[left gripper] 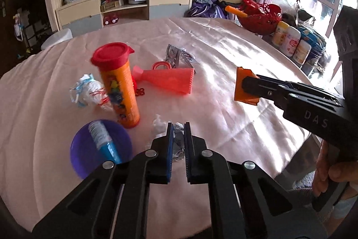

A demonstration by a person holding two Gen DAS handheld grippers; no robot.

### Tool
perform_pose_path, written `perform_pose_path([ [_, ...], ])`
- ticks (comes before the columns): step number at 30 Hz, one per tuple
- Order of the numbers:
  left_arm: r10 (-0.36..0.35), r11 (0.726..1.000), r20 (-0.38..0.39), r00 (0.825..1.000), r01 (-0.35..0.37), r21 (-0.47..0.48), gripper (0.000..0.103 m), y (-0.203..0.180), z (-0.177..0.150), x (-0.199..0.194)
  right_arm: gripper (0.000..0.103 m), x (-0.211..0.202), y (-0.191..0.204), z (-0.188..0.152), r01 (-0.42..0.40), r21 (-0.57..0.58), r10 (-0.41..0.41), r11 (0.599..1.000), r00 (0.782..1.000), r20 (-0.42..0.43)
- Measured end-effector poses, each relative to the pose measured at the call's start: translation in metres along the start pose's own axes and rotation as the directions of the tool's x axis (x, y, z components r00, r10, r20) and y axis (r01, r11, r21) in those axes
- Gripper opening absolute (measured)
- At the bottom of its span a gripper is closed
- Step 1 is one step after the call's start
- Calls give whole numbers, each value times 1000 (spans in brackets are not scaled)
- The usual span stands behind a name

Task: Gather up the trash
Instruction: 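Carry both items down into the black bin and open both tools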

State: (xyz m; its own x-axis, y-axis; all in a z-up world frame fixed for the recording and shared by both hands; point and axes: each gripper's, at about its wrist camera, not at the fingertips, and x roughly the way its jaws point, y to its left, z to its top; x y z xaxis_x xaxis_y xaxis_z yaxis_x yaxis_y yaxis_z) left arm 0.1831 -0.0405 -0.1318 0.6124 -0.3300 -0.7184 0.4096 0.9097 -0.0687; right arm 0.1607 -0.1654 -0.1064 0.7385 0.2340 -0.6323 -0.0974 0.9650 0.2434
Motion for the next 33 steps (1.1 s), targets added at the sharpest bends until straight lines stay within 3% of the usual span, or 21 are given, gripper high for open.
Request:
perform_pose_path([
  [10, 37, 999, 40, 999, -36, -18, 7, -11, -35, -61, 21, -38, 13, -31, -42, -26, 42, 999, 999, 1],
  [18, 20, 1000, 21, 1000, -19, -16, 7, -26, -79, -88, 21, -65, 25, -89, -78, -25, 77, 997, 996, -54],
  [27, -26, 998, -65, 998, 23, -55, 7, -29, -142, -81, 21, -63, 25, -142, -101, -4, 99, 995, 984, -150],
  [33, -68, 994, -164, 984, 53, -94, 7, -30, -185, -59, 21, -43, 31, -171, -90, -21, 83, 996, 967, -243],
])
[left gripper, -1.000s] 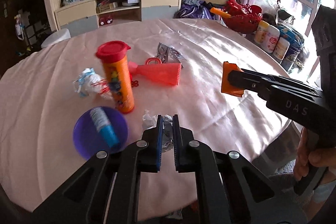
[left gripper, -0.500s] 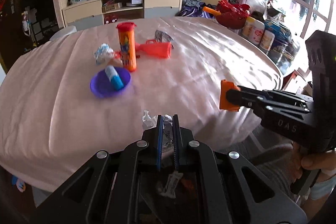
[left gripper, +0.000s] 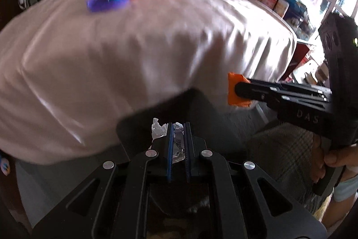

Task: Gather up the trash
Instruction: 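Carry both items down into the black bin and open both tools, then return to the table and grasp the orange can with the right tool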

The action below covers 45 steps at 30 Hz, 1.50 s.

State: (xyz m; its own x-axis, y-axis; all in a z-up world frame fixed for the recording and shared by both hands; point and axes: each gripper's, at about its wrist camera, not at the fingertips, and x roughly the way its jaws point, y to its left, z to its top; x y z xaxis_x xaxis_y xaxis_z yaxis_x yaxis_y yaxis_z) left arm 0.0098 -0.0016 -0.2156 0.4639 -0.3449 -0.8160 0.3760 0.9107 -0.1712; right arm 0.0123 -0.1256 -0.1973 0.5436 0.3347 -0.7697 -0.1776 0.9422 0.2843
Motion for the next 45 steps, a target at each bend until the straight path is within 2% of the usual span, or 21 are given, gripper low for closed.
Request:
perform_pose_path([
  [6, -21, 1000, -62, 998, 21, -1, 8, -3, -21, 19, 22, 12, 3, -9, -2, -16, 2, 1000, 999, -44],
  [14, -23, 1000, -94, 995, 22, -9, 11, 0, -24, 26, 28, 18, 2, -7, -5, -9, 4, 1000, 998, -67],
  [16, -17, 1000, -103, 995, 15, -18, 22, 1, -24, 28, 32, 20, 1, -6, -1, -3, 1, 1000, 997, -72],
  [18, -8, 1000, -103, 995, 6, -22, 32, 2, -23, 28, 52, 21, 0, -5, 4, 6, -4, 1000, 997, -73],
  [20, 5, 1000, -101, 995, -8, -26, 43, 3, -22, 26, 61, 20, -1, -5, 15, 10, -14, 1000, 998, -67],
  [22, 33, 999, -95, 995, -36, -30, 61, 6, -21, 23, 70, 19, -2, -4, 24, 15, -23, 1000, 998, -59],
  [24, 50, 998, -81, 995, -53, -34, 75, 9, -19, 18, 86, 16, -4, -2, 40, 26, -38, 999, 998, -47],
  [25, 59, 997, -74, 995, -62, -38, 81, 12, -18, 14, 88, 15, -4, -1, 44, 30, -43, 999, 998, -43],
  [28, 87, 995, -60, 994, -90, -53, 89, 20, -18, 5, 95, 14, -5, 0, 39, 40, -38, 998, 998, -41],
  [30, 104, 993, -51, 993, -107, -56, 92, 25, -16, -2, 99, 13, -5, 1, 38, 36, -37, 999, 998, -43],
  [34, 130, 990, -15, 991, -130, -62, 94, 31, -10, -16, 99, 8, -2, 5, 39, 19, -39, 999, 999, -34],
  [45, 173, 984, 67, 983, -168, -66, 94, 45, 18, -40, 99, -24, 0, 45, 67, 6, -67, 998, 994, 92],
])
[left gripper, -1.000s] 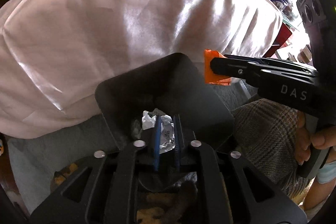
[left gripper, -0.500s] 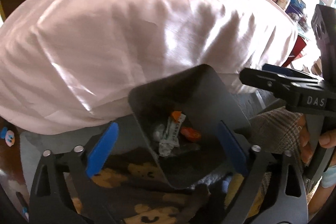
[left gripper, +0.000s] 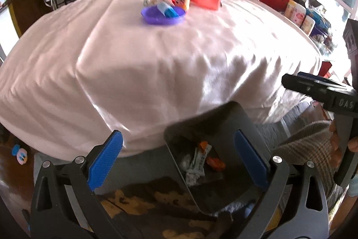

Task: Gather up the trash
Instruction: 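Return to the table and grasp the orange can with the right tool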

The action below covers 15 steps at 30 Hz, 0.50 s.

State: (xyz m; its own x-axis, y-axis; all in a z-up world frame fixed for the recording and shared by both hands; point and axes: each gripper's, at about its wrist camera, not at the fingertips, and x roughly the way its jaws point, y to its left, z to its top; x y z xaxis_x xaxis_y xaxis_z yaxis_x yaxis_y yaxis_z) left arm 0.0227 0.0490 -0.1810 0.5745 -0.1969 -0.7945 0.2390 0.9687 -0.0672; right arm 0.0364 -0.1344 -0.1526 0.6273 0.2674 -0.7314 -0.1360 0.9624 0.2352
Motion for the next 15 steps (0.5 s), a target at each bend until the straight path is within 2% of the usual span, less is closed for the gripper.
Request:
perform_pose_path([
  [6, 13, 1000, 51, 999, -14, 3, 94, 10, 33, -5, 99, -4, 11, 44, -26, -32, 28, 999, 996, 83],
  [15, 37, 999, 94, 995, -36, -13, 94, 29, 87, -1, 98, 20, 40, 108, -63, -106, 76, 992, 989, 127],
])
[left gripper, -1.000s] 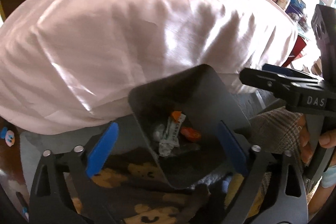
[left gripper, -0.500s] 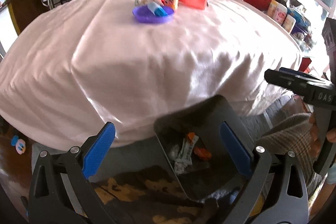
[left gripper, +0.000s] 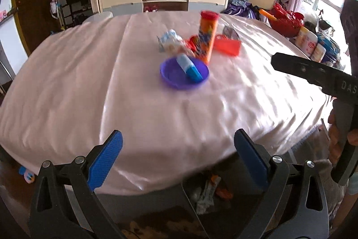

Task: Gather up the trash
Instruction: 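Return to the table and grasp the orange can with the right tool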

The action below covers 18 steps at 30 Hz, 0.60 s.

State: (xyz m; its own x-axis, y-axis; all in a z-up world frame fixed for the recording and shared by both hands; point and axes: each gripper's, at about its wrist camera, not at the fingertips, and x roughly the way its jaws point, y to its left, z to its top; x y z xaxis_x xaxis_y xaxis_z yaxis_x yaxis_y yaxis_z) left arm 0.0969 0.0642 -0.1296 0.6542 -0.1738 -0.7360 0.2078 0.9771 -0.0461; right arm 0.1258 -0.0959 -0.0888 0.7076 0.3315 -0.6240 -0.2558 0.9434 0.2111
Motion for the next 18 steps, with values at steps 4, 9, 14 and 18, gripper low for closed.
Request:
perform_pose_path([
  [4, 5, 1000, 6, 1000, -5, 13, 94, 3, 21, 8, 92, 21, 6, 21, -24, -24, 24, 999, 1000, 2],
  [9, -3, 1000, -14, 1000, 3, 23, 94, 5, 37, 23, 76, 52, 15, 36, -43, -52, 42, 998, 999, -19],
  [14, -11, 1000, -34, 999, 11, 20, 94, 6, 49, 38, 73, 75, 25, 48, -73, -74, 72, 995, 997, -21],
  [18, -11, 1000, -45, 999, 12, 25, 94, 8, 58, 47, 62, 93, 31, 57, -76, -94, 73, 993, 997, -29],
])
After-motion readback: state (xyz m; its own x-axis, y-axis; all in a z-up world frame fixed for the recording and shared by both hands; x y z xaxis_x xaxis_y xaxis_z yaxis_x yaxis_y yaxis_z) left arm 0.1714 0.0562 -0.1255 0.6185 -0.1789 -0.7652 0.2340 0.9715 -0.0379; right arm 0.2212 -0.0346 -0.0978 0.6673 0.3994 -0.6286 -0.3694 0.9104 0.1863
